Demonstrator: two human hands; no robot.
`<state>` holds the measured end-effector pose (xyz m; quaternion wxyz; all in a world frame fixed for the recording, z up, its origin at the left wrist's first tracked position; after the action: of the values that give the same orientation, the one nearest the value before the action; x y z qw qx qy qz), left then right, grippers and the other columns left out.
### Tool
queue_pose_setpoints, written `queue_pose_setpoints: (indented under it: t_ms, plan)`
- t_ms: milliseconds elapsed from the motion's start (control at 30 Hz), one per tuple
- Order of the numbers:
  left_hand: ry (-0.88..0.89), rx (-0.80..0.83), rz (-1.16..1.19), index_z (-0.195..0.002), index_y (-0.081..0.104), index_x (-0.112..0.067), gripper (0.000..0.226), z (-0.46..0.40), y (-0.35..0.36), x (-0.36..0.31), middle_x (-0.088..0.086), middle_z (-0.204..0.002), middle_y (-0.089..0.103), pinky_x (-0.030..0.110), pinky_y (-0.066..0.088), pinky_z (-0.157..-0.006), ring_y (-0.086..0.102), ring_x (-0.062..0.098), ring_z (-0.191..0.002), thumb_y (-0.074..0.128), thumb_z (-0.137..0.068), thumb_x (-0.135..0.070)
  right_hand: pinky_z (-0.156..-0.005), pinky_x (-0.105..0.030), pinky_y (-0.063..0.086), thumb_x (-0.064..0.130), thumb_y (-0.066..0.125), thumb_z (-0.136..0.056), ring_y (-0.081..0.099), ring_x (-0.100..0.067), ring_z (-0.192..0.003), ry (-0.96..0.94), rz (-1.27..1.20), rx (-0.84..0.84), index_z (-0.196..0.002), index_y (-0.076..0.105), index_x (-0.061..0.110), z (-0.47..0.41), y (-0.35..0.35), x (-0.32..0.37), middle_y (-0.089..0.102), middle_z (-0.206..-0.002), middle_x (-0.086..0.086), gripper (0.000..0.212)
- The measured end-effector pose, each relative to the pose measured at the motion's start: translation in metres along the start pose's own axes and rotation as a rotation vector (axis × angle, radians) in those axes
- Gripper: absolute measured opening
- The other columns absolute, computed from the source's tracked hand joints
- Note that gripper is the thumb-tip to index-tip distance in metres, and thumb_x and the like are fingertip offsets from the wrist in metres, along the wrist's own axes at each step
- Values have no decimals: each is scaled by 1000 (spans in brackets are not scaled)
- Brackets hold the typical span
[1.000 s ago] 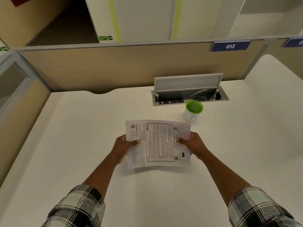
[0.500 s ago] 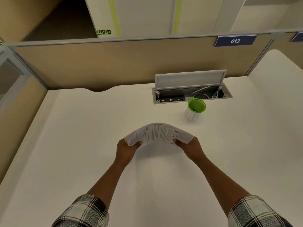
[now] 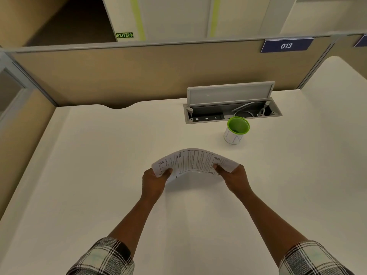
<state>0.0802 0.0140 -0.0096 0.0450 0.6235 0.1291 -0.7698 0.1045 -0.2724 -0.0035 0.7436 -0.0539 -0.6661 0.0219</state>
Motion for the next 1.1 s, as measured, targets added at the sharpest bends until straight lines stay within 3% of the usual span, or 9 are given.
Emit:
queue_pose_setpoints:
  t_ms: [67, 233, 367, 533, 667, 833, 967, 1100]
  plan:
    - [1, 1, -9, -106, 69, -18, 24, 0, 0, 1, -1, -100, 72, 33, 60, -84, 69, 16, -95, 74, -85, -10, -76, -26, 59, 20, 76, -83, 73, -12, -89, -1, -7, -9, -92, 76, 33, 0, -2, 2, 77, -93, 6, 16]
    - [5, 11, 16, -107, 68, -21, 29, 2, 1, -1, -3, -101, 71, 28, 60, -81, 68, 13, -94, 76, -83, -9, -73, -21, 57, 16, 75, -83, 72, -12, -90, -19, -15, 15, -95, 76, 31, 3, -1, 4, 77, -94, 6, 19]
    - [29, -17, -5, -100, 69, -27, 23, 1, 0, -4, -12, -96, 71, 16, 58, -75, 68, 7, -92, 74, -84, -11, -78, -27, 59, 18, 75, -84, 72, -13, -92, 2, -22, -11, -95, 75, 33, 2, -2, -1, 77, -96, 6, 19]
    - [10, -27, -36, -104, 68, -21, 22, 2, 1, -1, -6, -96, 71, 17, 57, -74, 68, 11, -91, 73, -86, -11, -84, -37, 59, 17, 75, -84, 71, -18, -96, 43, 9, -21, -108, 73, 19, -1, -2, -8, 75, -102, -1, 24]
    - [29, -51, -25, -102, 68, -22, 21, 1, 0, -2, -11, -93, 70, 13, 57, -69, 68, 9, -89, 74, -85, -12, -80, -31, 60, 20, 75, -84, 72, -12, -91, 28, -4, -53, -103, 73, 28, -1, -5, -3, 76, -99, 3, 21]
    - [4, -14, -35, -111, 68, -17, 29, 3, 5, 4, 1, -104, 71, 32, 60, -83, 68, 18, -97, 76, -84, -14, -77, -25, 59, 17, 76, -82, 71, -13, -95, 27, -3, -4, -106, 73, 23, 2, -1, -8, 75, -100, 3, 25]
    - [35, -53, -3, -103, 70, -28, 29, 2, 1, -2, -7, -99, 72, 24, 60, -77, 69, 9, -92, 80, -79, -16, -75, -28, 59, 20, 76, -83, 71, -15, -92, -34, 17, -12, -101, 73, 22, 2, -4, -3, 75, -95, 3, 19]
    - [14, -57, 2, -99, 71, -25, 21, 0, 1, -2, -11, -94, 73, 24, 60, -77, 70, 9, -89, 78, -81, -17, -77, -35, 60, 20, 73, -86, 71, -20, -91, -40, 38, -15, -100, 74, 20, -1, -4, -2, 75, -94, 1, 15]
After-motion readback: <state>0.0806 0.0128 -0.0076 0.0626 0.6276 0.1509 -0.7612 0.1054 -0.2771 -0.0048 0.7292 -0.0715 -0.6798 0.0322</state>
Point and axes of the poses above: each hand's wrist, its own z-axis away from the middle knuckle, its own y-axis out of the palm, x = y × z, the point moved 7 cm from there along -z, towards the middle knuckle
